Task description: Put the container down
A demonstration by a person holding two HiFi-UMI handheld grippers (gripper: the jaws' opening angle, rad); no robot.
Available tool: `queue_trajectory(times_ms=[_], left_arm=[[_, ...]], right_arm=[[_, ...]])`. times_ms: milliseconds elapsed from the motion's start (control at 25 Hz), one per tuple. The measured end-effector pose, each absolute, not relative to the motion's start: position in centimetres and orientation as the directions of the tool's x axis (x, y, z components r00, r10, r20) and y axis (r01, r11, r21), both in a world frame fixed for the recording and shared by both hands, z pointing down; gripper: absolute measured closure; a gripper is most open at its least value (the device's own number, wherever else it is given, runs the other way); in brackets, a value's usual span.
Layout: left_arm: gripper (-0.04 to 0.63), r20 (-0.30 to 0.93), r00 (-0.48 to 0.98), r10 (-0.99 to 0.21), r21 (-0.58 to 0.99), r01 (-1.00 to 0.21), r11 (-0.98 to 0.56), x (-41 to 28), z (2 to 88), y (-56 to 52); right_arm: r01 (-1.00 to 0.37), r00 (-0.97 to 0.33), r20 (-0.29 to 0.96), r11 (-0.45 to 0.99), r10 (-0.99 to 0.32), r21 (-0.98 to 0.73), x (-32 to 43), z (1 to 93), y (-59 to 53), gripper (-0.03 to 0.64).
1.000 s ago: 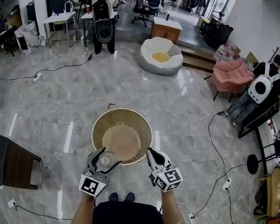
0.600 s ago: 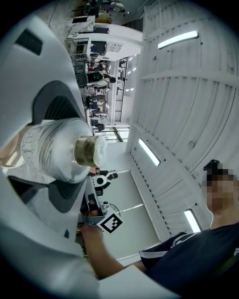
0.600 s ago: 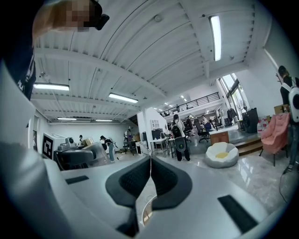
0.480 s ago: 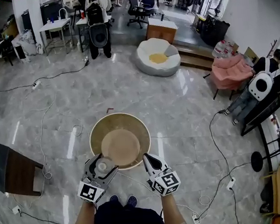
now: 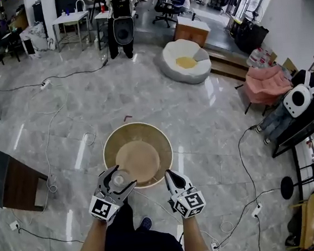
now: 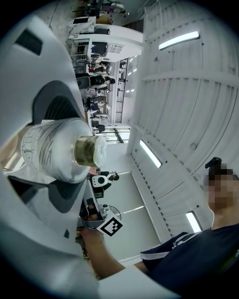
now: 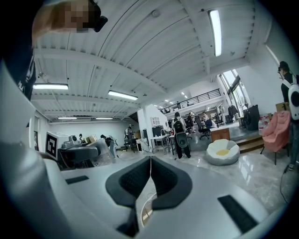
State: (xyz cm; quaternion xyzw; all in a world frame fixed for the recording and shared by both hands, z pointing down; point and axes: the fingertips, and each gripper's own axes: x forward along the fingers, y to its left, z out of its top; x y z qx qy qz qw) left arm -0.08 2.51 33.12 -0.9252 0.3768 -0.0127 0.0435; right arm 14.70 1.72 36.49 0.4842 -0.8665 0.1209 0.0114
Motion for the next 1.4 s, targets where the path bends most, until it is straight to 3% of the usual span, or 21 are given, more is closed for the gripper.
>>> queue_trajectory(times_ms=[880,1400], left_arm=[[0.250,-0.040,0.797,-0.602,-0.078,-0.603,-0.794,-6.5,33.6,-17.2],[0.250,0.036,0.808,-0.588,-0.059,-0.586,-0.808,-6.4,36.2,-21.0]], right_arm=[[-0.909,-0.408,0.158,0.385,-0.899,-0.157,8.5,36.1,-16.3,0.587],[-0.919,-0.386,0.192,0.358,-0.902,-0.163,8.9,37.5,-19.0,0.588]])
